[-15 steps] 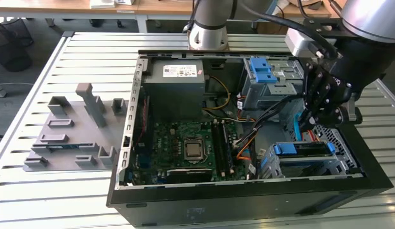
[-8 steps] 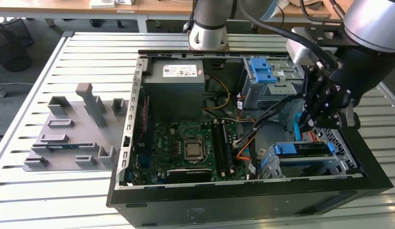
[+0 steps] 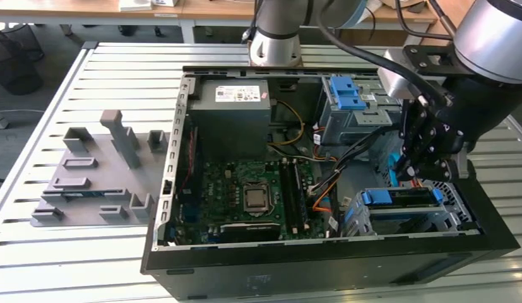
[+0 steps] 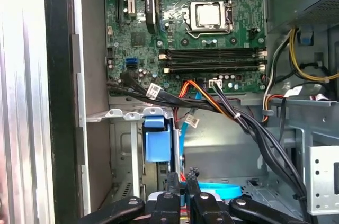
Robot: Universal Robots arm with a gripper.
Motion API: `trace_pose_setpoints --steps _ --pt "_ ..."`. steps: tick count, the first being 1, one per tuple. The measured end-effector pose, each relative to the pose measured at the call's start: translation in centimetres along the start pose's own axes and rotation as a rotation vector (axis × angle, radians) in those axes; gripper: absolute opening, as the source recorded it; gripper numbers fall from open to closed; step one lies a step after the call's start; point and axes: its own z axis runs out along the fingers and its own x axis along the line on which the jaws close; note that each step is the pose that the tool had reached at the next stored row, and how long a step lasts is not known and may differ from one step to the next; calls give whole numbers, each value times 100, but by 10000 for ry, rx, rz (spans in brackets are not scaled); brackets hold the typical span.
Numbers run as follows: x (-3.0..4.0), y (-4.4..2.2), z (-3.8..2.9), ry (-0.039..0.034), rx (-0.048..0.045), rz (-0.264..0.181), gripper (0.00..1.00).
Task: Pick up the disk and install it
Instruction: 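Insert the second disk wire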
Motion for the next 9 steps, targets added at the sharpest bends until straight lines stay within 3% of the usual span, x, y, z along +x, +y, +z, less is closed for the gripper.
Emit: trace_pose_setpoints --steps 9 --pt "25 -1 37 1 0 0 17"
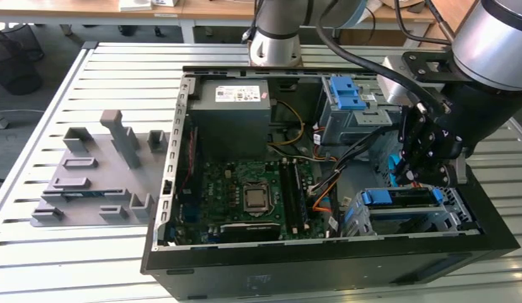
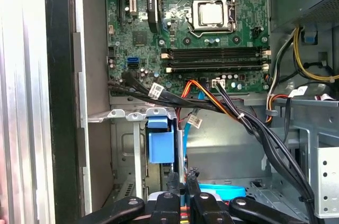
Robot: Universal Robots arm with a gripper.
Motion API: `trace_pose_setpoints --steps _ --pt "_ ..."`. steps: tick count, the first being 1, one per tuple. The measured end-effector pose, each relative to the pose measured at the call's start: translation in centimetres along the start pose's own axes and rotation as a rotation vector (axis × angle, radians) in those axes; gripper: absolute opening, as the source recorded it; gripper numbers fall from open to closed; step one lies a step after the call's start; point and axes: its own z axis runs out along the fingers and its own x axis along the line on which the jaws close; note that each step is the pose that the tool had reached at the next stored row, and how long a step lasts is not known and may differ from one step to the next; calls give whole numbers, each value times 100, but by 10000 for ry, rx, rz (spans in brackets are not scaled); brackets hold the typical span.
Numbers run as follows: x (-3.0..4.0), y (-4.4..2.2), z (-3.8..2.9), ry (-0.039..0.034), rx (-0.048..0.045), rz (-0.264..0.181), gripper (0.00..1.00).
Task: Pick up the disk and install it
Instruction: 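Insert the second disk wire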
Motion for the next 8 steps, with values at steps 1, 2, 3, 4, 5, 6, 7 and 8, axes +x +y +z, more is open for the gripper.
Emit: trace_pose_setpoints --steps 1,2,3,4,5,6,7,8 --pt "0 0 0 0 0 0 17" --pt "0 0 0 0 0 -1 17" --pt "3 0 0 0 0 0 17" --pt "14 0 1 -2 0 0 17" --pt "28 -1 2 -2 0 1 17" --pt "42 -2 5 -3 0 0 17" --pt "56 -3 8 -4 0 0 17" --pt "64 -3 13 -4 0 0 17"
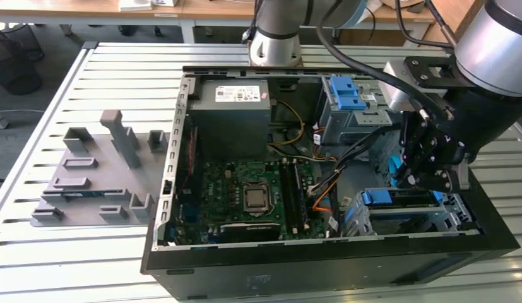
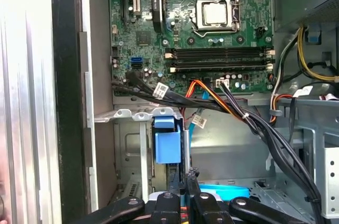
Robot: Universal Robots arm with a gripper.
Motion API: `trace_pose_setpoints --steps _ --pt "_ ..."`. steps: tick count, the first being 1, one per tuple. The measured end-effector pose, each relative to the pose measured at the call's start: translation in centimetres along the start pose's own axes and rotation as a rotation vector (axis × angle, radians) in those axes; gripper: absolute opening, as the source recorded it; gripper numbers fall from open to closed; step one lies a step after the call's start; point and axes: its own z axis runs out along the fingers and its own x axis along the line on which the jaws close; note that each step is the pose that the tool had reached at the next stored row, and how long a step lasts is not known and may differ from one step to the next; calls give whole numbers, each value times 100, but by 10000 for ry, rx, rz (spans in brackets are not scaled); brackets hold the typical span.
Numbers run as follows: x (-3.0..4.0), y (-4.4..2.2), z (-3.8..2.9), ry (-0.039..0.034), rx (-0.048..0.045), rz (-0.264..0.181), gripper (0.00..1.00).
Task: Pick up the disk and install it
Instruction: 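Insert the second disk wire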
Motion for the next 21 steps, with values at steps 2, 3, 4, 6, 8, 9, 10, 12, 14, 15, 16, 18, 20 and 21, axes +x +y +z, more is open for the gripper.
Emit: trace_pose_setpoints --steps 2,3,4,6,8,9,10,12,14,15,16,18,20,21 --pt "8 -1 14 -2 0 0 17" --pt "9 -2 22 -3 0 0 17" --pt "9 -4 28 -1 0 -1 17" --pt "9 -11 43 -1 0 -1 17" --pt "13 -17 54 1 0 0 17" --pt "15 -22 59 1 0 -1 17" --pt "17 -26 65 0 0 -1 17" --pt "19 -34 77 -2 0 0 17" --pt "20 -39 86 -1 0 1 17" --pt "20 -42 91 -1 0 0 17" --pt "19 -44 96 0 0 0 17" --pt "19 -51 104 -1 0 0 17" --pt "19 -58 110 -1 0 0 17" --pt "19 -61 113 -1 0 0 17"
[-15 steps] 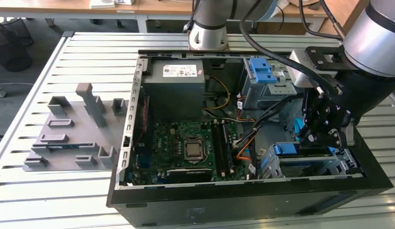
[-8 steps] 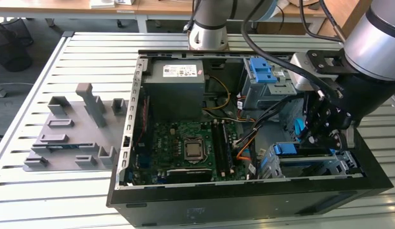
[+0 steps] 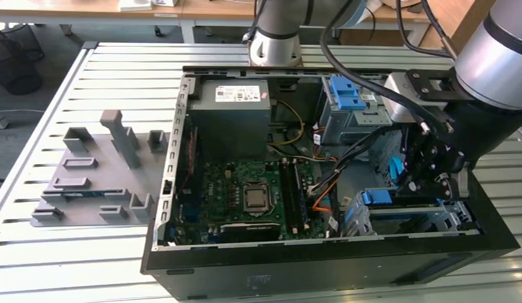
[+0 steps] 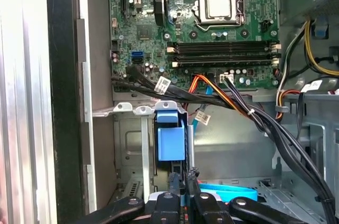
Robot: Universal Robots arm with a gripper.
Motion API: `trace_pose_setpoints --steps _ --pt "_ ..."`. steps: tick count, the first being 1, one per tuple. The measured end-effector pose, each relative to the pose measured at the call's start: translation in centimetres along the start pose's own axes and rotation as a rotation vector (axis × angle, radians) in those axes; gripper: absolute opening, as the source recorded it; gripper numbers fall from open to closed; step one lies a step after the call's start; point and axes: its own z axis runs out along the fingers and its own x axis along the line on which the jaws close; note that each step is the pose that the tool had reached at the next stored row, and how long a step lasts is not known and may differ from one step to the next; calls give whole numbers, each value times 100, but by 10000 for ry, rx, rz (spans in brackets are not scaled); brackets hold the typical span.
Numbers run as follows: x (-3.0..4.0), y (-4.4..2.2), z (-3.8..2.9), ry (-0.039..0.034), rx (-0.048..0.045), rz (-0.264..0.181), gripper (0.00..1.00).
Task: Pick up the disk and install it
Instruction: 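Insert the second disk wire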
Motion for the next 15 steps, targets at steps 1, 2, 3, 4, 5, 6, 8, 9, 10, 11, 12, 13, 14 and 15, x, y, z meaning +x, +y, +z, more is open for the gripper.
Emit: trace_pose_setpoints --steps 1,2,3,4,5,6,8,9,10,11,12,13,14,15 --pt "0 -3 3 -1 0 0 17" --pt "0 -6 6 -1 0 0 17" --pt "0 -9 9 -1 0 0 17" --pt "0 -11 12 -1 0 0 17" --pt "-1 -13 15 -1 0 0 17" --pt "-1 -15 19 0 0 0 17" --pt "-1 -21 23 1 0 0 17" --pt "-1 -23 24 -1 0 -1 17" --pt "-1 -23 25 -3 0 -1 17" --pt "-1 -23 25 -5 0 -5 17" --pt "-1 -23 26 -7 -1 -6 17" --pt "-1 -24 26 -7 -1 -8 17" --pt "-1 -24 26 -7 -1 -8 17" --pt "-1 -24 26 -7 -1 -9 17"
